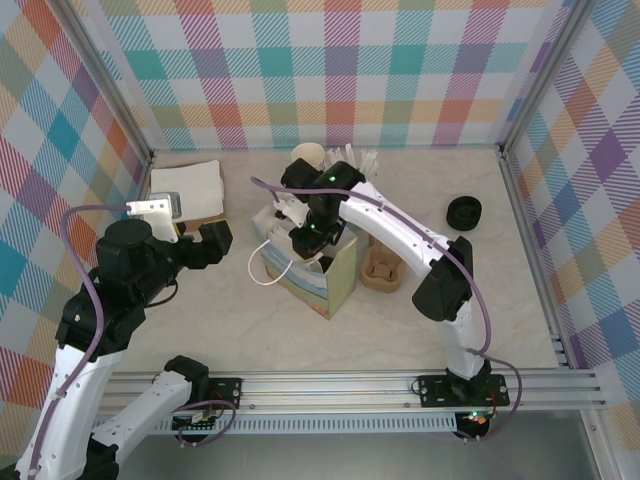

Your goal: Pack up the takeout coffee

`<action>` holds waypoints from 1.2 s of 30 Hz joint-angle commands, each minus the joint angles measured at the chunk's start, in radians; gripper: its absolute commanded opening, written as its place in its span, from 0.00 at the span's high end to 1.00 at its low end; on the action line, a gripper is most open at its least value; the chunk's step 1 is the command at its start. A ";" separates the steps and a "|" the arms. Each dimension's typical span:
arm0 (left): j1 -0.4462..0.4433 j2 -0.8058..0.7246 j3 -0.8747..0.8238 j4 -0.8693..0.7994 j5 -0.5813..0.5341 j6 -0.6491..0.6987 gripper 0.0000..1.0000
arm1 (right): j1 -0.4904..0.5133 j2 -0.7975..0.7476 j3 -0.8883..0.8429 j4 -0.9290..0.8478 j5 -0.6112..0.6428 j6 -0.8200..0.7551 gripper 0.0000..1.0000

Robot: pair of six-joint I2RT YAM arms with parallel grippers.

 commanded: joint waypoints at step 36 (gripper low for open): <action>-0.008 -0.019 -0.108 0.024 -0.265 -0.126 0.00 | -0.188 -0.613 -0.301 0.203 0.250 0.092 0.00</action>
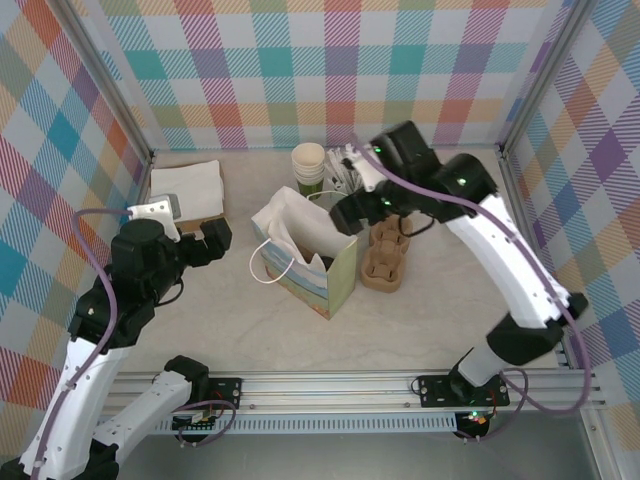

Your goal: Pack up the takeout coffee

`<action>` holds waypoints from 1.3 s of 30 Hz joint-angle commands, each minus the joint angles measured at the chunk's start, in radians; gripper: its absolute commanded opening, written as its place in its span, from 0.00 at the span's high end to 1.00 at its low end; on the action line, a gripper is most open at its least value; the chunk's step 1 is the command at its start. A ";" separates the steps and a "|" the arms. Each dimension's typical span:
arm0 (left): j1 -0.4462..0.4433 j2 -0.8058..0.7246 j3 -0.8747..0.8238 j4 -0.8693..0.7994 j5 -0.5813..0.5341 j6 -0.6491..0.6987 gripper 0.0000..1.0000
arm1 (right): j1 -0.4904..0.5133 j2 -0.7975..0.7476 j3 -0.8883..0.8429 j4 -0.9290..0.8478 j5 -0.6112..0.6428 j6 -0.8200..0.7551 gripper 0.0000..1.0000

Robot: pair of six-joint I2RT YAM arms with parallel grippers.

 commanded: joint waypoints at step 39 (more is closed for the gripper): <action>0.297 0.319 -0.747 1.066 -0.261 0.213 0.00 | -0.595 -0.139 -1.688 2.108 0.150 -0.075 0.00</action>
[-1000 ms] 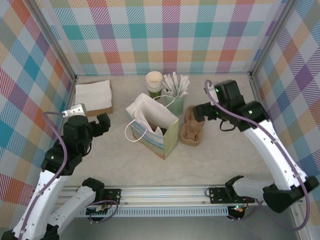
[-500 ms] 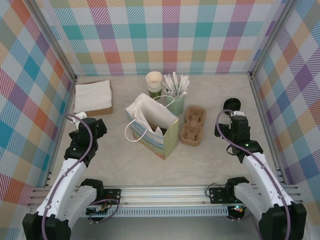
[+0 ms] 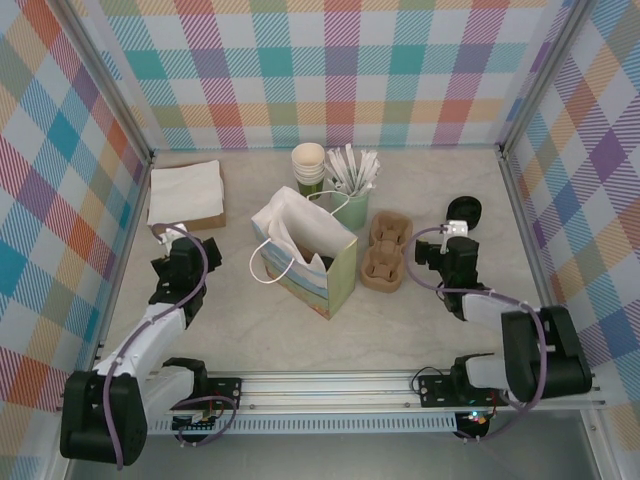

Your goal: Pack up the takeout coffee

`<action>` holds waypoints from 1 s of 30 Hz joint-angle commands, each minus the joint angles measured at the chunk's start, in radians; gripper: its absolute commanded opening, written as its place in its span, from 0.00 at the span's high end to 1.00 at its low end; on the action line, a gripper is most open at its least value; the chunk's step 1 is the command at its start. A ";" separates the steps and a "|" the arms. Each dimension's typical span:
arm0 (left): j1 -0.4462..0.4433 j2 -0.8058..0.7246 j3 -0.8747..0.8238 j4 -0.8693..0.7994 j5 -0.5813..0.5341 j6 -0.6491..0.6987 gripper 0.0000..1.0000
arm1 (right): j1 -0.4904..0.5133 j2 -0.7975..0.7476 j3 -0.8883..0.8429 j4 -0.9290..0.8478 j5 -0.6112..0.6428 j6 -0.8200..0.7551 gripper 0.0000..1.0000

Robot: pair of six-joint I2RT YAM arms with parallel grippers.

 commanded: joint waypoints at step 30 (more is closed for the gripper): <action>0.006 0.538 -0.032 0.726 0.222 0.150 0.00 | -0.143 0.197 0.085 0.183 -0.349 -0.003 0.00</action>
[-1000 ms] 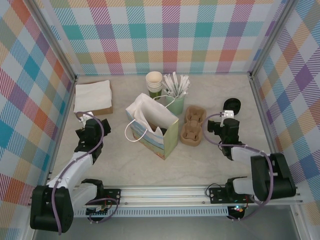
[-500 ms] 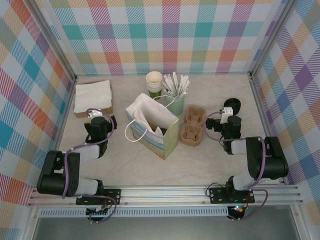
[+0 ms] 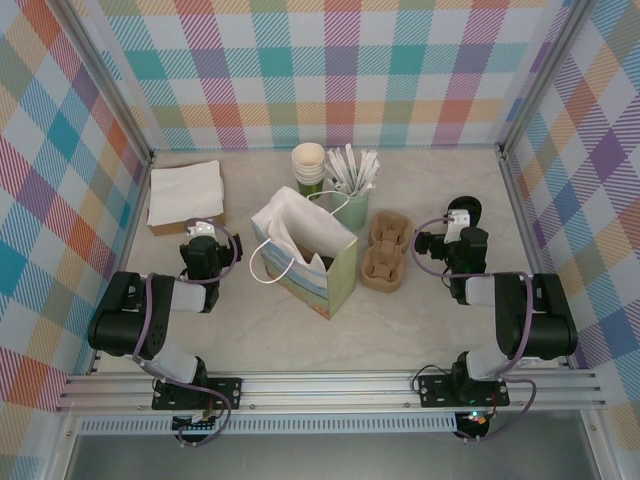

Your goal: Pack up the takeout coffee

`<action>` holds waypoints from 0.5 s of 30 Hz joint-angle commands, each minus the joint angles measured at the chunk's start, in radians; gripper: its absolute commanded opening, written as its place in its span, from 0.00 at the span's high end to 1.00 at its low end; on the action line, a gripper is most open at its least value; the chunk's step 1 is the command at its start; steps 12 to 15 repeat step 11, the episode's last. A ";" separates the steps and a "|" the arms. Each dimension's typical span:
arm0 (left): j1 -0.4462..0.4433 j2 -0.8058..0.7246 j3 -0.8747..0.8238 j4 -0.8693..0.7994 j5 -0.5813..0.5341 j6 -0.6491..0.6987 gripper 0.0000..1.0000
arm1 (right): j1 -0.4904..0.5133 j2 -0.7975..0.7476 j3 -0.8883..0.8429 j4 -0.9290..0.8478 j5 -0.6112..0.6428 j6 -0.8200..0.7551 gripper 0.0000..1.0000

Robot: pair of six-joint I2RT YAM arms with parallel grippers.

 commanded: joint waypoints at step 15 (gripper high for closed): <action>0.006 -0.002 0.013 0.027 0.019 0.018 0.00 | 0.001 0.004 0.013 0.002 -0.025 0.013 0.00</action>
